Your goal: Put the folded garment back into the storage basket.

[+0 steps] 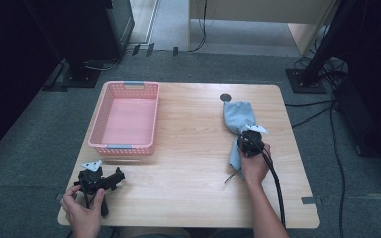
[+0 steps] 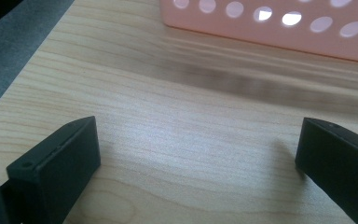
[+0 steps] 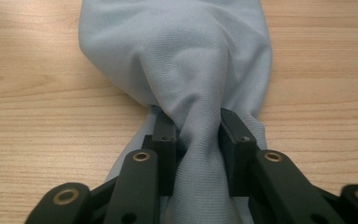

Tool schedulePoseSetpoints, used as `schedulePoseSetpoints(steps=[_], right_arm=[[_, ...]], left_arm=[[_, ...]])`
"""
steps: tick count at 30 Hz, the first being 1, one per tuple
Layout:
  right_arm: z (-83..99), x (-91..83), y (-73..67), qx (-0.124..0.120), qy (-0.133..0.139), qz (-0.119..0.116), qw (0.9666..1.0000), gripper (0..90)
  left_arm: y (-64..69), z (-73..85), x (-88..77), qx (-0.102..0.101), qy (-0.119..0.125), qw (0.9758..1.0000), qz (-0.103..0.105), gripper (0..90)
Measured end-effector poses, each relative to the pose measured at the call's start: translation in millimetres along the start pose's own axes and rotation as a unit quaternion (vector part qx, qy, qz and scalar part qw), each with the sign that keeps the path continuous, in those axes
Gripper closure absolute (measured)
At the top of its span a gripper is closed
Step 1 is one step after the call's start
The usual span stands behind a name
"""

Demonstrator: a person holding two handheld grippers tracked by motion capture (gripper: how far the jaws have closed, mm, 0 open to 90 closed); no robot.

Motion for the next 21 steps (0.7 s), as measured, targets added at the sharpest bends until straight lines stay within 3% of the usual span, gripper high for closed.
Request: schedulePoseSetpoints(steps=[4,6,7,11,21], right_arm=[[-1.0,0.2,-0.6,-0.011,0.002,0.002,0.9999,75.3],[-2.5,1.1,2.7,0.004,-0.001,-0.009,1.0000,77.4],[-3.6,1.6,5.8,0.023,-0.004,-0.020,0.9995,77.7],[-7.5,-2.8,8.4,0.038,0.007,-0.027,0.9989,78.3],[-33.6,-33.0,-9.1,0.042,0.051,-0.047,0.9967,78.4]], left_arm=[[0.0,0.0,0.0,0.000,0.000,1.0000,0.000,0.0],[0.0,-0.1,0.0,0.000,0.000,1.0000,0.000,0.0],[0.0,-0.1,0.0,0.000,0.000,1.0000,0.000,0.0],[0.0,-0.2,0.1,0.000,-0.001,1.0000,0.000,0.0],[-0.1,-0.3,0.1,0.000,-0.001,1.0000,0.000,0.0]])
Point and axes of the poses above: each handheld gripper's, and its own axes: x roughly forward along the jaws, z roughly out of its underside, y roughly to its right, the point moved 1 cm from there along x, roughly forward along the jaws, and after that the axes turned 12 degrees about z, right-handed, at the moved point
